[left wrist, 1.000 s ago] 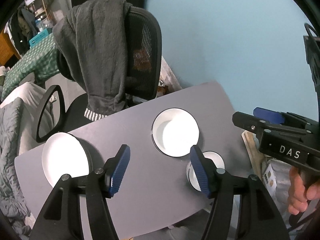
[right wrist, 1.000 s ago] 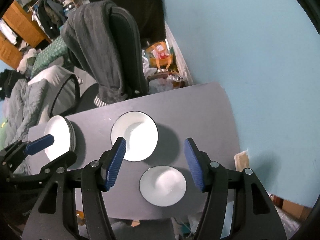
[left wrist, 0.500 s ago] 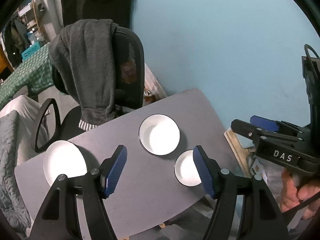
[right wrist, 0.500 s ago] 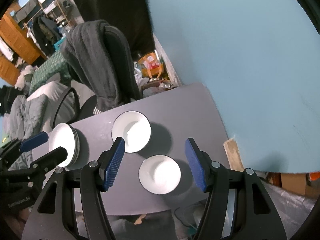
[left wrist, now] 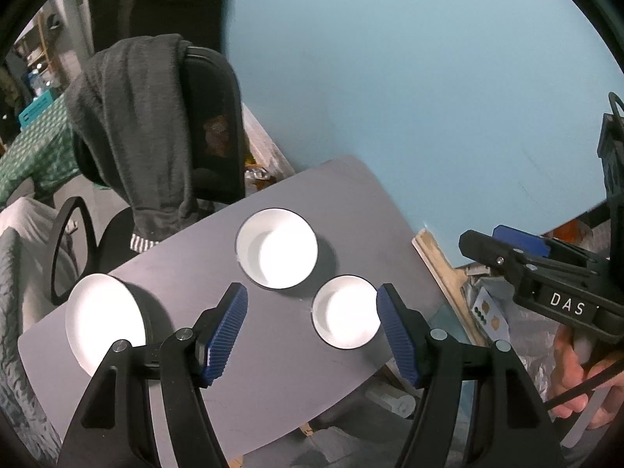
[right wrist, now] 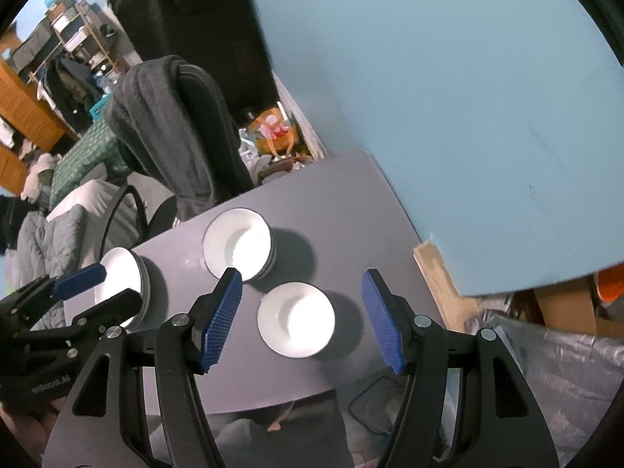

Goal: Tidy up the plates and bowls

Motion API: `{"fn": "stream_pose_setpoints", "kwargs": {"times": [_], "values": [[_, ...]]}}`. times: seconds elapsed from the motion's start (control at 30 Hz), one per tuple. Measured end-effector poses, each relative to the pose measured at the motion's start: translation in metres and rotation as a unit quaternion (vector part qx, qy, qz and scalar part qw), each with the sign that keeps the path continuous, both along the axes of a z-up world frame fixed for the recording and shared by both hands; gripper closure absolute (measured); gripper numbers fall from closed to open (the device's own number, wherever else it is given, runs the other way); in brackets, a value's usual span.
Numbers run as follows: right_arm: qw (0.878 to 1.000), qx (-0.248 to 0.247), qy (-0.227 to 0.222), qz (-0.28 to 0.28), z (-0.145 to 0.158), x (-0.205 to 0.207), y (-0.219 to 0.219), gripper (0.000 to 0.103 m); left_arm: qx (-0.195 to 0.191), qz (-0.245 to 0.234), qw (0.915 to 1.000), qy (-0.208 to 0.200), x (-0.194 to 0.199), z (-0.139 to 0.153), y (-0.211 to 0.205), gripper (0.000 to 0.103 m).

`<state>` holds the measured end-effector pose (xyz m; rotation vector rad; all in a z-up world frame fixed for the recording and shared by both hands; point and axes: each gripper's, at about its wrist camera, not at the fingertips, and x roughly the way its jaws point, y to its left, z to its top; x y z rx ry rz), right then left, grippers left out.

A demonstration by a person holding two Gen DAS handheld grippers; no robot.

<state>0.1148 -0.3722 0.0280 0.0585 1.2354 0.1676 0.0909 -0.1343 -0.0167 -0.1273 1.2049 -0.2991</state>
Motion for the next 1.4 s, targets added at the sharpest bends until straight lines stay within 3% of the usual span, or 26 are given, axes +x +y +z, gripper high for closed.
{"fn": "stream_pose_setpoints", "kwargs": {"times": [0.3, 0.57, 1.03, 1.4], "values": [[1.0, -0.002, 0.014, -0.027, -0.011, -0.013, -0.02, 0.039, -0.001, -0.031, 0.9995, 0.001, 0.0, -0.011, -0.019, 0.033], [0.999, -0.013, 0.03, -0.038, -0.029, -0.015, -0.031, 0.039, -0.008, -0.035, 0.9988, 0.032, 0.003, -0.038, -0.023, 0.033], [0.996, -0.014, 0.081, -0.036, -0.098, -0.013, -0.039, 0.039, 0.046, -0.065, 0.9941, 0.074, 0.004, -0.115, -0.045, 0.033], [0.992, -0.003, 0.124, -0.029, -0.169, -0.011, -0.042, 0.039, 0.036, -0.054, 0.991, 0.117, 0.009, -0.175, -0.05, 0.033]]}}
